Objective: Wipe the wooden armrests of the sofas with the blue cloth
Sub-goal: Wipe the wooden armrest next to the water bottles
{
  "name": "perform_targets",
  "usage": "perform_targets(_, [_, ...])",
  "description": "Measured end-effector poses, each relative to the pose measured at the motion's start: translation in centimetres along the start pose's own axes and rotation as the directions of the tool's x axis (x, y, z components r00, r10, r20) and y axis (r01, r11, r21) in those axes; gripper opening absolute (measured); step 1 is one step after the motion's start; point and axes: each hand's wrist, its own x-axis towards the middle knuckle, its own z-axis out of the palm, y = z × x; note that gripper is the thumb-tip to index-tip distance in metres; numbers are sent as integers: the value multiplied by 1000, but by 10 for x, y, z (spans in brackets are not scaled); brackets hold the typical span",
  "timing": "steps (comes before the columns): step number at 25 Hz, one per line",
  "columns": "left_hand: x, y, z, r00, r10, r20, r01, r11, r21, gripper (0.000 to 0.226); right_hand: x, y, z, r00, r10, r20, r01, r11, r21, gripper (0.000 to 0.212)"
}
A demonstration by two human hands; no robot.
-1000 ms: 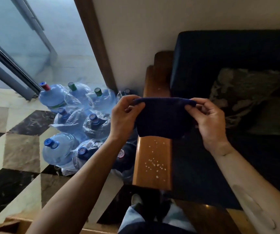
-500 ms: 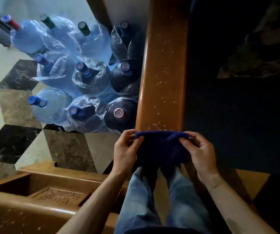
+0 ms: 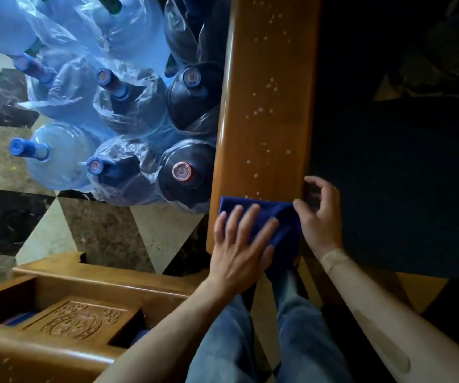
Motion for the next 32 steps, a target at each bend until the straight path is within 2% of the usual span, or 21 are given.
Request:
perform_targets(3, [6,-2,8,942,230,245,-261,960,99,67,34,-7,12,997,-3,-72,6,999,36,40])
perform_targets(5, [37,-10,3,837,440,325,-479,876,48,66,51,-8,17,987,19,-157,-10,998,62,37])
perform_targets(6, [57,-14,-3,782,512,355,-554,832,21,64,55,-5,16,982,52,-181,-35,995,96,37])
perform_targets(7, [84,-17,-6,760,543,357,-587,809,20,62,59,-1,11,978,80,-191,-55,989,134,37])
perform_targets(8, [118,-22,-7,783,526,331,-572,819,52,62,64,4,7,978,92,-189,-62,986,158,38])
perform_targets(9, [152,-27,-6,840,463,284,-507,856,104,63,64,8,6,979,76,-189,-48,988,149,39])
perform_targets(10, [185,-36,-5,900,371,229,-410,899,155,64,64,11,9,978,29,-208,-5,993,115,41])
perform_targets(12, [223,-54,-4,991,85,105,-104,976,190,65,59,8,22,964,-120,-238,123,992,-1,48])
perform_targets(14, [192,-48,-3,986,-161,54,155,983,98,64,55,9,38,955,-173,-240,154,984,-94,53])
perform_targets(15, [154,-38,-2,978,-198,63,193,978,73,65,54,7,42,951,-159,-267,137,986,-98,54])
perform_targets(17, [58,-12,-5,978,-134,163,121,989,85,68,55,2,43,948,-57,-315,52,998,-24,55])
perform_targets(19, [13,-3,-13,960,68,272,-100,990,104,71,54,0,38,951,10,-309,10,998,62,55])
perform_targets(21, [78,-16,-9,921,254,296,-284,957,62,70,60,-1,30,949,50,-310,-9,991,135,55])
perform_targets(22, [135,-21,-8,925,287,249,-316,945,86,69,64,1,27,944,62,-323,-10,987,159,54])
perform_targets(23, [197,-24,-4,947,283,148,-300,948,103,66,66,3,24,937,75,-340,-20,987,162,54])
perform_targets(24, [259,-31,0,976,201,90,-207,976,66,64,66,4,24,935,75,-347,-28,990,138,54])
perform_targets(26, [364,-46,-2,997,-59,39,58,997,42,61,65,0,27,946,12,-324,3,999,45,55])
perform_targets(27, [387,-53,-5,982,-191,13,190,981,43,61,65,-7,30,954,-63,-294,58,998,-25,56])
perform_targets(28, [388,-55,-4,968,-251,30,249,967,42,61,69,-14,28,950,-158,-270,136,986,-97,57])
perform_targets(30, [332,-44,-2,988,-150,35,146,985,95,63,103,-28,22,894,-351,-279,285,926,-249,54])
perform_targets(32, [216,-29,-5,989,61,136,-76,991,114,69,149,-54,20,848,-442,-292,324,869,-374,51])
